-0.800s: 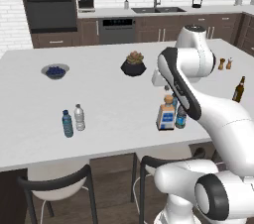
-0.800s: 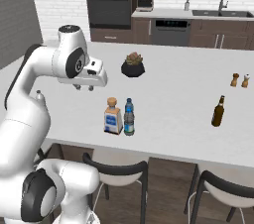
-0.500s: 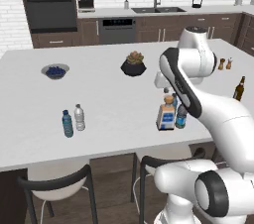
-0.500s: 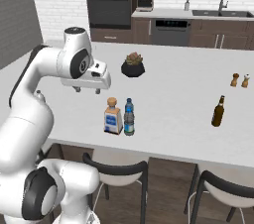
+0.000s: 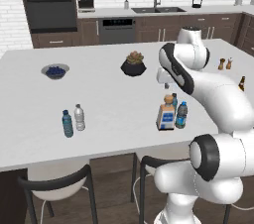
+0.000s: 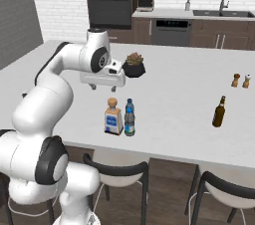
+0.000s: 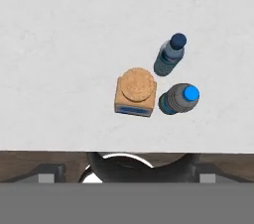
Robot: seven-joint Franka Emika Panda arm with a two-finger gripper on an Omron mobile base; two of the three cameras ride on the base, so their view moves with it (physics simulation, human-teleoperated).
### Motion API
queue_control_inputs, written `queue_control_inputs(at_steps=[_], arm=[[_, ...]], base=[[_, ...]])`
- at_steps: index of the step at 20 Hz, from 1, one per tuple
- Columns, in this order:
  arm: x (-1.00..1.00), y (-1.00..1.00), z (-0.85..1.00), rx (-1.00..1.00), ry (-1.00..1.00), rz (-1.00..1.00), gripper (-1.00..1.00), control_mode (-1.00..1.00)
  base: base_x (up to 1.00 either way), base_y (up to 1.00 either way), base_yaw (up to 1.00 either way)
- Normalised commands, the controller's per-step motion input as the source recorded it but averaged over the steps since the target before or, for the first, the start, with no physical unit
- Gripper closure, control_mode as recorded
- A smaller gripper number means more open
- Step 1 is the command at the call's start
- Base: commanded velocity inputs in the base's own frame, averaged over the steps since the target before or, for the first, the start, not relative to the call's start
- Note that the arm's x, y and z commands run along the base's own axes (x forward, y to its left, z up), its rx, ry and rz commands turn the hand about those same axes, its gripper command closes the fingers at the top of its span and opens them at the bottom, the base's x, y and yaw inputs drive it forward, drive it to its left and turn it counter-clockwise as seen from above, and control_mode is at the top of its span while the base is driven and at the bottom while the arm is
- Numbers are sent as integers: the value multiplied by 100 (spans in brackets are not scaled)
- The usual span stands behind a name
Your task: Move the plastic bottles in the middle to the plastics group, and the glass bottles in the middle to the glass group.
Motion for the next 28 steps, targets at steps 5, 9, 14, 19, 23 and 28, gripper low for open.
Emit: queue_control_inputs(at_steps=[5,9,14,19,23,28], arm=[[24,1,-10,0,9,0,-100,-100],[32,0,-35,0,0,0,-100,-100],[41,-1,-66,0,-2,0,-100,-100],[16,0,-27,0,-6,0,-100,-100],[-8,-4,-12,0,0,0,-100,-100],[0,-1,-18,0,0,0,-100,-100]], base=[[0,0,0],[0,0,0],[0,0,0],[0,0,0],[0,0,0],[0,0,0]])
